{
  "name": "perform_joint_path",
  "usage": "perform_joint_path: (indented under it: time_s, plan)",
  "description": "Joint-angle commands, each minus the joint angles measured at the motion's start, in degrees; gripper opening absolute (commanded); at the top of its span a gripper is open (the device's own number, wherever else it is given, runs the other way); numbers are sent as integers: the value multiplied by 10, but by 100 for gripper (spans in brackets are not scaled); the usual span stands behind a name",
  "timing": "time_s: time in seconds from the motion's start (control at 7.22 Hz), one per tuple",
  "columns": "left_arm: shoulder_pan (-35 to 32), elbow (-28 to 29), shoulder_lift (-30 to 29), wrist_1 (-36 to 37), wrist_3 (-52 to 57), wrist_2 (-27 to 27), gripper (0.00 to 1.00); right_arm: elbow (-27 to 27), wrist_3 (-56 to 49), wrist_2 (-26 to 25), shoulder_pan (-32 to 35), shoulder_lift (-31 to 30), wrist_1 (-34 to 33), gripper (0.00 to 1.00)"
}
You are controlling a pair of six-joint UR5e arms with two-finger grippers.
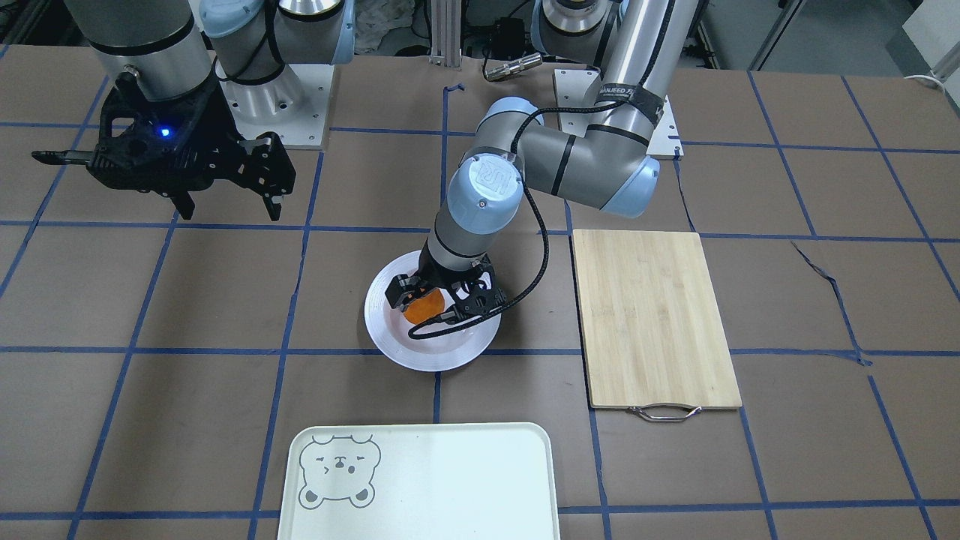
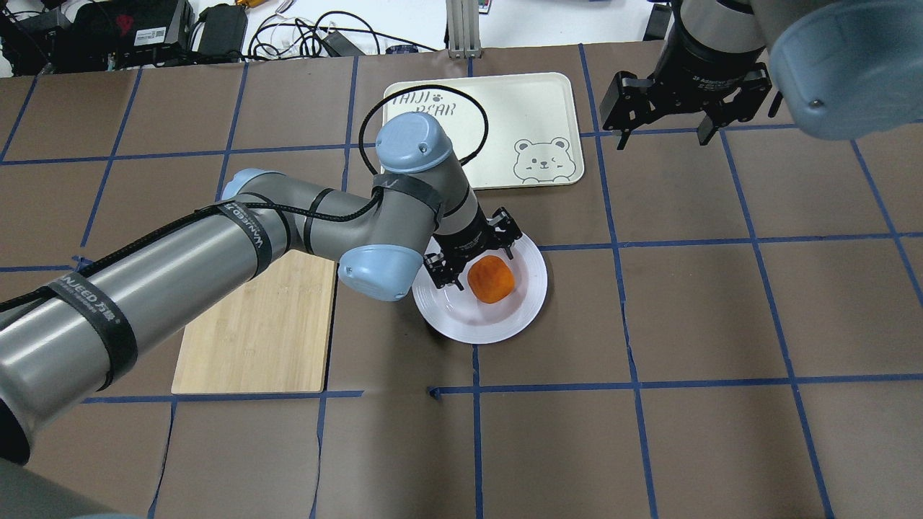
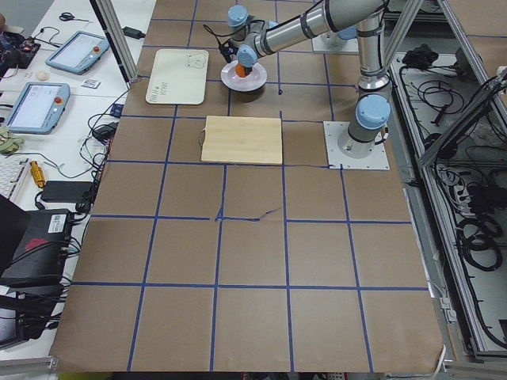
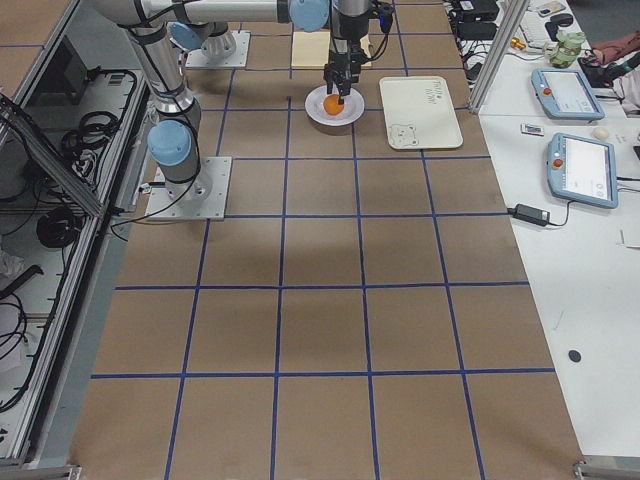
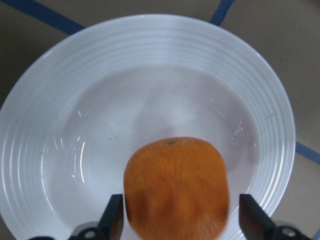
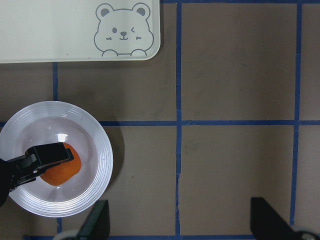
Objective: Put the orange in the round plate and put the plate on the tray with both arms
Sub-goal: 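Carry the orange with the left gripper onto the white plate and release, then raise the left gripper away while the right gripper reaches to the plate rim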
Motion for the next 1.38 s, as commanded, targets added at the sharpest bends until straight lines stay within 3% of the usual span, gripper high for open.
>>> perform_joint_path:
  time_s: [0.0,0.14,0.42,0.55,0.69,0.83,0.97,1.25]
  plan:
    - [3,15,13,0,36,19,100,5,1,1,-1,2,-8,100]
    - [23,40,22,-19,88,53,100,6,-1,8,-2,5,-11,100]
    - [68,133,60,-196,194,55,100,14,-1,56,-27,26,-31,100]
    - [81,184,82,-300,250,56,100,25,-2,86,-39,50,-63,100]
    - [96,215,109,-356,314,56,100,49,0,93,-39,73,-113,100]
    - [106,218,148,-404,369,58,100,86,2,100,-39,82,-162,100]
    - [110,214,185,-415,430,85,100,142,-2,169,-39,89,-222,100]
    - [116,187,245,-426,467,101,95,260,6,215,-38,111,-395,100]
